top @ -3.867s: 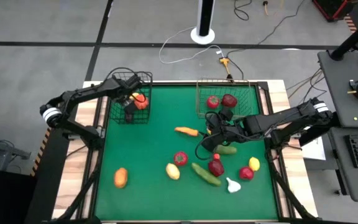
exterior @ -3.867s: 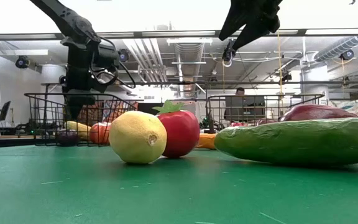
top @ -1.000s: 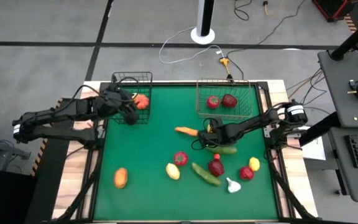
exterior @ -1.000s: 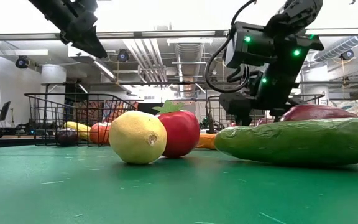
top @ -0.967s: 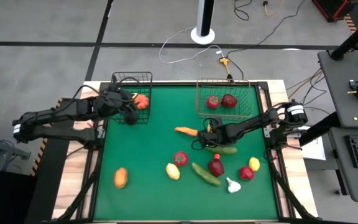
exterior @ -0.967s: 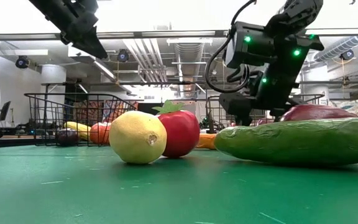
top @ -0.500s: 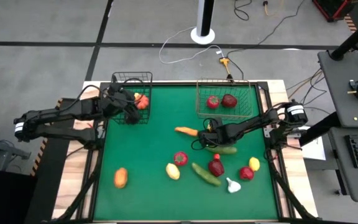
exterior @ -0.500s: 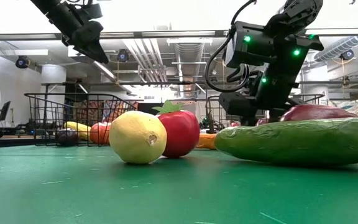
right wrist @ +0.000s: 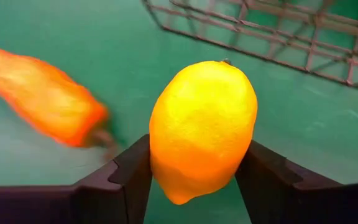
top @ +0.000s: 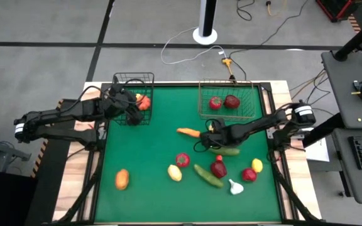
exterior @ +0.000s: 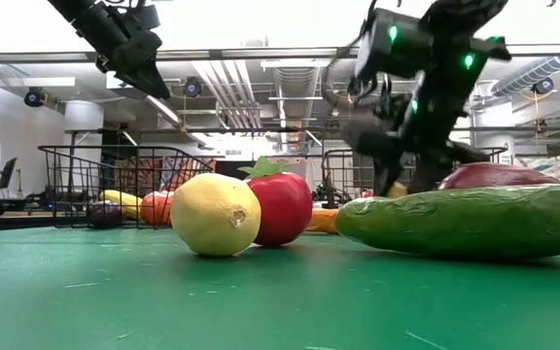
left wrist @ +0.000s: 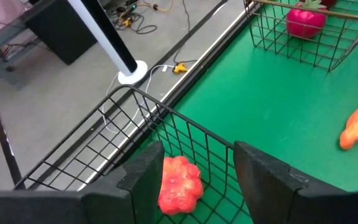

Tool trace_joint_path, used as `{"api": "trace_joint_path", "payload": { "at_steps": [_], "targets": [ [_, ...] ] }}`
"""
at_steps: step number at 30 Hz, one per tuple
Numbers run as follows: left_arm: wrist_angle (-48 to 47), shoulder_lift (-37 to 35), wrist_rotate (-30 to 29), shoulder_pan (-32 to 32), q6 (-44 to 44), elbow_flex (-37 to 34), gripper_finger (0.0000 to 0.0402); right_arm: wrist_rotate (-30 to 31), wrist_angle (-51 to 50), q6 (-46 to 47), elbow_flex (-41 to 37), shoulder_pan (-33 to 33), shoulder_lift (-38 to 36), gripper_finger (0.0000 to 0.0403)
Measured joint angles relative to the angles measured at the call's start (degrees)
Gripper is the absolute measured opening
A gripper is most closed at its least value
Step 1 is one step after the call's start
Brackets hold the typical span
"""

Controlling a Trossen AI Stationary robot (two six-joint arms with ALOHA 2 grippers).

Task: Sort produce into baskets
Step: Put the top yellow lemon into the right wire basket

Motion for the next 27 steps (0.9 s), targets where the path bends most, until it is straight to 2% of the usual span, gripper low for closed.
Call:
{"api": "trace_joint_path", "payload": {
  "at_steps": [9,16,22,27],
  "targets": [
    [-0.08,0.04,0.08,-2.07,-1.19,-0.22,0.0178,0.22,0.03,-9.28,6.22,2.21,-6.08,0.0192],
    [-0.04,0.07,0.26,-5.28,-2.69,-0.8,0.0178,0.37,-1.66,-21.12,16.02,1.45,-6.87,0.0193],
    [-0.12,0.07,0.26,-7.94,-5.04,-2.0,0.0178,0.8,-12.82,-28.36,26.21,-3.67,-6.84,0.0194],
    [-0.14,0.07,0.26,-10.03,-7.32,-3.03,0.0178,0.6,-27.13,-29.87,32.79,-11.72,-6.84,0.0194]
  ]
}}
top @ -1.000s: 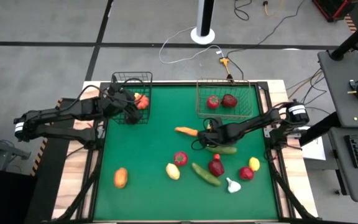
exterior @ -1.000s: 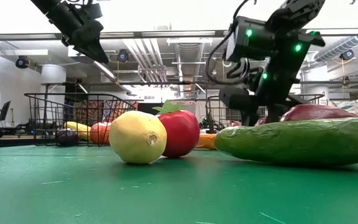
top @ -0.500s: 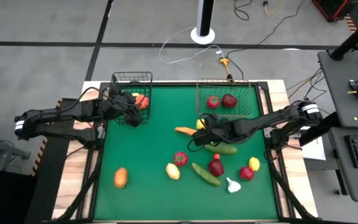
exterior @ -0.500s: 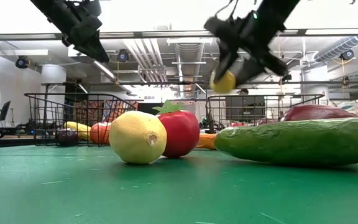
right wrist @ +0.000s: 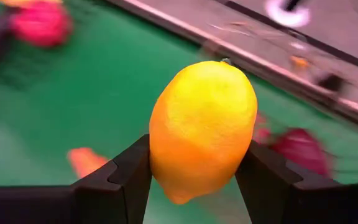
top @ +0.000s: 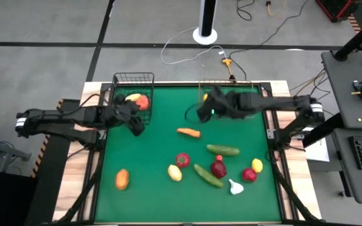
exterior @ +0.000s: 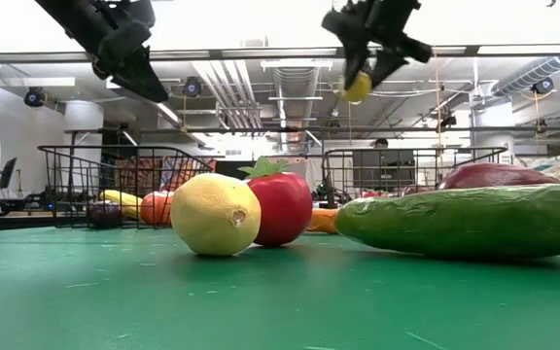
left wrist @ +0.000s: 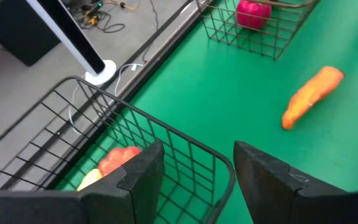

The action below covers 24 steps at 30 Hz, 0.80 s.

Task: Sort produce into baskets
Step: Put the top yellow lemon into the right wire basket

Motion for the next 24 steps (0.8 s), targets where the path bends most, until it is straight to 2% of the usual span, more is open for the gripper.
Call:
{"api": "trace_joint_path", "payload": {
  "at_steps": [3,5,10,12,17,24],
  "targets": [
    [-0.01,0.0,-0.02,-1.05,-1.23,-0.3,0.0178,-2.41,-6.42,-0.59,1.38,-5.78,0.0,0.0194],
    [-0.04,0.0,-0.02,-1.58,-1.89,-0.4,0.0178,-6.52,-8.4,-2.85,1.34,-9.86,0.0,0.0194],
    [-0.06,-0.02,-0.02,-2.31,-2.92,-0.4,0.0178,-17.2,-9.19,-8.93,-0.46,-18.6,0.98,0.0194],
    [-0.22,-0.02,-0.04,-2.33,-3.21,-0.4,0.0178,-19.69,-9.2,-10.28,-1.33,-21.02,1.11,0.0194],
    [-0.33,-0.02,0.17,-2.33,-3.44,-0.4,0.0178,-19.87,-9.08,-11.53,-3.32,-24.38,1.07,0.0194],
    [-0.35,-0.02,0.24,-2.33,-4.5,-0.4,0.0178,-19.89,-6.0,-12.45,-8.54,-24.93,1.05,0.0194]
  ]
}}
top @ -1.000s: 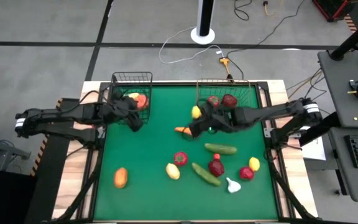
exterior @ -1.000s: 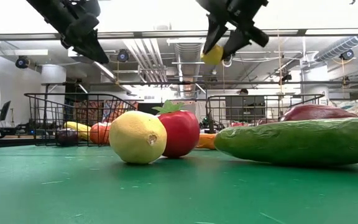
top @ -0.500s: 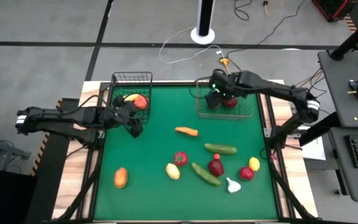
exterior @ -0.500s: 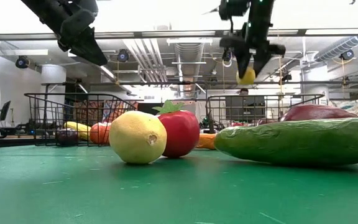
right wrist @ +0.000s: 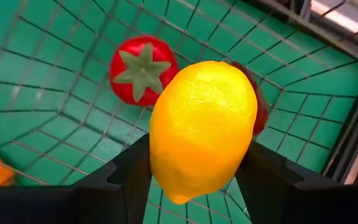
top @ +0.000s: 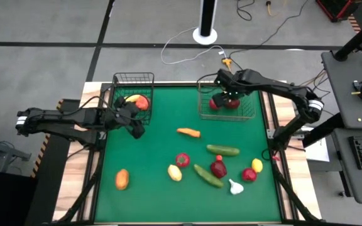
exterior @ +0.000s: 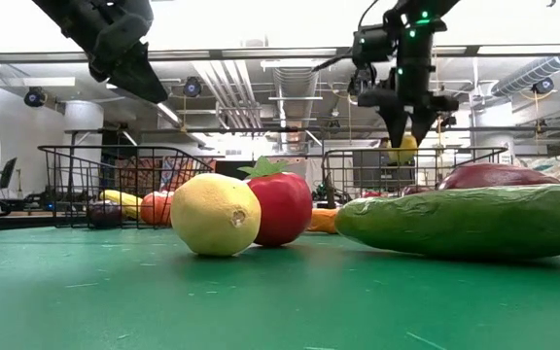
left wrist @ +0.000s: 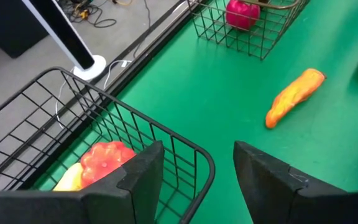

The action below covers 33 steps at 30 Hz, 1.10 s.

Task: Sort produce into baskets
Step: Put the top yellow lemon into the right wire basket, then put the top green cucumber into the left wire basket

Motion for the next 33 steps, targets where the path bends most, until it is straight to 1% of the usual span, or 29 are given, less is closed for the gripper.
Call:
{"api": "trace_joint_path", "payload": {
  "at_steps": [7,10,14,21,23,27,29,33],
  "targets": [
    [0.02,0.13,0.15,-0.36,-2.51,-0.82,0.0178,0.0,3.84,-0.14,-5.01,-0.07,0.0,0.02],
    [0.02,0.13,0.17,-0.68,-3.18,-1.12,0.0178,-0.02,4.38,-0.14,-5.86,-0.07,0.0,0.022],
    [0.02,0.13,0.25,-1.51,-3.23,-1.16,0.0178,-0.15,4.74,-0.12,-5.97,-0.07,-0.03,0.0256],
    [0.02,0.15,1.92,-3.65,-3.1,-1.16,0.0178,-1.53,4.58,-0.12,-4.92,0.26,-0.27,0.0305],
    [0.02,0.15,2.5,-4.59,-3.04,-1.16,0.0178,-1.5,4.57,-0.11,-4.08,1.14,-0.41,0.0314],
    [0.02,0.15,6.32,-7.12,-1.9,-1.16,0.0178,-1.41,4.76,-0.68,-2.09,4.33,-1.2,0.0324],
    [0.04,0.15,8.4,-8.65,-1.05,-1.17,0.0178,-1.03,4.78,-1.13,-1.31,6.61,-1.98,0.0324],
    [0.05,0.97,9.22,-11.51,-1.02,-1.27,0.0178,-0.86,5.0,-1.42,-0.1,12.11,-3.63,0.0319]
  ]
}}
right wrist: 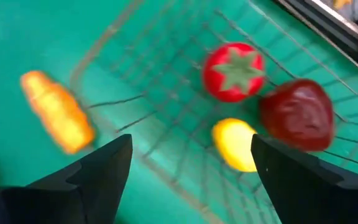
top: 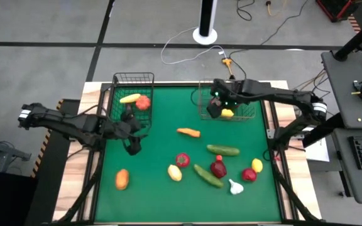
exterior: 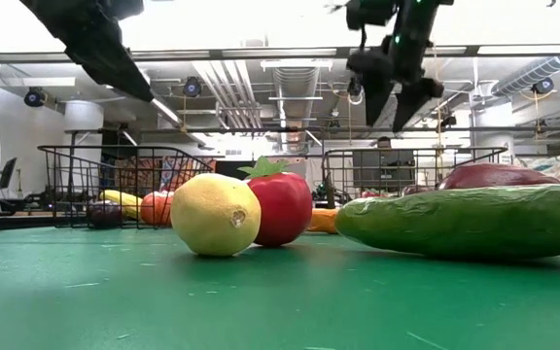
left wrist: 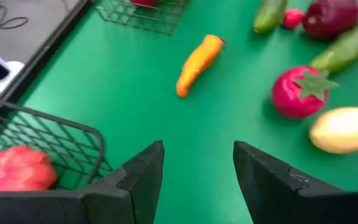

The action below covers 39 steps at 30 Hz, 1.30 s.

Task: Sort produce into baskets
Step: Put the top green cucumber into the left wire basket

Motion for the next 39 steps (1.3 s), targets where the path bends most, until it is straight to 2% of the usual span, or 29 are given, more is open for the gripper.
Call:
{"api": "trace_joint_path", "payload": {
  "at_steps": [3,14,21,27,34,39],
  "targets": [
    [0.21,1.25,0.0,-1.61,-0.5,0.0,0.0178,1.41,0.19,0.14,0.56,4.58,-0.94,0.0315],
    [0.5,7.87,-0.02,-4.27,-2.78,0.0,0.0178,0.74,-0.34,1.97,0.79,17.92,-1.15,0.032],
    [-0.19,9.91,-0.05,-4.36,-3.24,0.83,0.0178,-10.72,-5.13,0.7,0.68,22.66,-1.07,0.0315],
    [-0.18,10.05,0.22,-4.58,-2.23,1.35,0.0178,-10.75,-12.26,0.52,-0.9,26.07,-1.07,0.0298],
    [2.75,9.94,0.24,-5.23,2.0,1.66,0.0178,-10.64,-12.46,-0.01,-5.6,28.93,-0.24,0.0283],
    [3.55,10.01,0.22,-5.23,3.19,1.66,0.0178,-6.32,-11.61,-2.66,-9.82,29.05,1.67,0.0283]
  ]
}}
